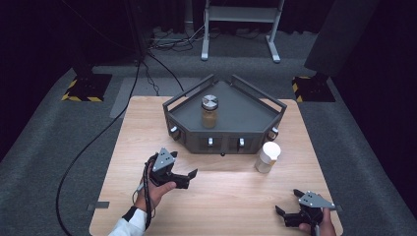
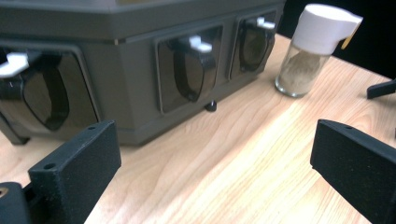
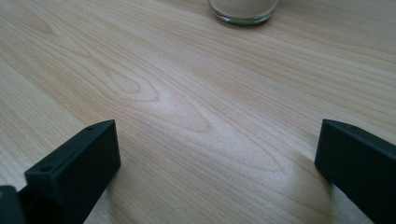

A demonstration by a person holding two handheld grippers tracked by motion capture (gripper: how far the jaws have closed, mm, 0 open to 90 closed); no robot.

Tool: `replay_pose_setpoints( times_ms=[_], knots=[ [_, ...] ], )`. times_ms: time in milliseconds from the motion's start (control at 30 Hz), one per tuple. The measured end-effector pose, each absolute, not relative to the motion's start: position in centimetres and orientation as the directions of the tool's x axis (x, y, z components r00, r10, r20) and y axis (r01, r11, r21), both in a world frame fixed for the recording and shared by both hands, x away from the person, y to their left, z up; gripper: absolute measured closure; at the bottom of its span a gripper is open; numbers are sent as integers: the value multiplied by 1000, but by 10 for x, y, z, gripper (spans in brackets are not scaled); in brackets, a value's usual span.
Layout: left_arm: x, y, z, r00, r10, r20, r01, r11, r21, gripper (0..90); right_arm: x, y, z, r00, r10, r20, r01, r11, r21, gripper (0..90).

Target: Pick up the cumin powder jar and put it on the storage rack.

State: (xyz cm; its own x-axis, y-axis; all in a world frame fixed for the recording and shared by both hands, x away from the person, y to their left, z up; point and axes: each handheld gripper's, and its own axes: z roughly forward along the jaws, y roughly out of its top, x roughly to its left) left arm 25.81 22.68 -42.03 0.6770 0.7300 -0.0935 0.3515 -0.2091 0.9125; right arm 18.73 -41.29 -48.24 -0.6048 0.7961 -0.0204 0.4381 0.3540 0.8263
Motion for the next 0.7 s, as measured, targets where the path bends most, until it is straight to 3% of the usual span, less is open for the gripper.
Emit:
replay_pose_setpoints(
  times_ms=[700],
  knots=[
    [247, 221, -457, 670, 735, -100, 425, -270, 864, 17, 188, -413, -482, -607, 795, -20, 437, 355, 826, 0]
  ],
)
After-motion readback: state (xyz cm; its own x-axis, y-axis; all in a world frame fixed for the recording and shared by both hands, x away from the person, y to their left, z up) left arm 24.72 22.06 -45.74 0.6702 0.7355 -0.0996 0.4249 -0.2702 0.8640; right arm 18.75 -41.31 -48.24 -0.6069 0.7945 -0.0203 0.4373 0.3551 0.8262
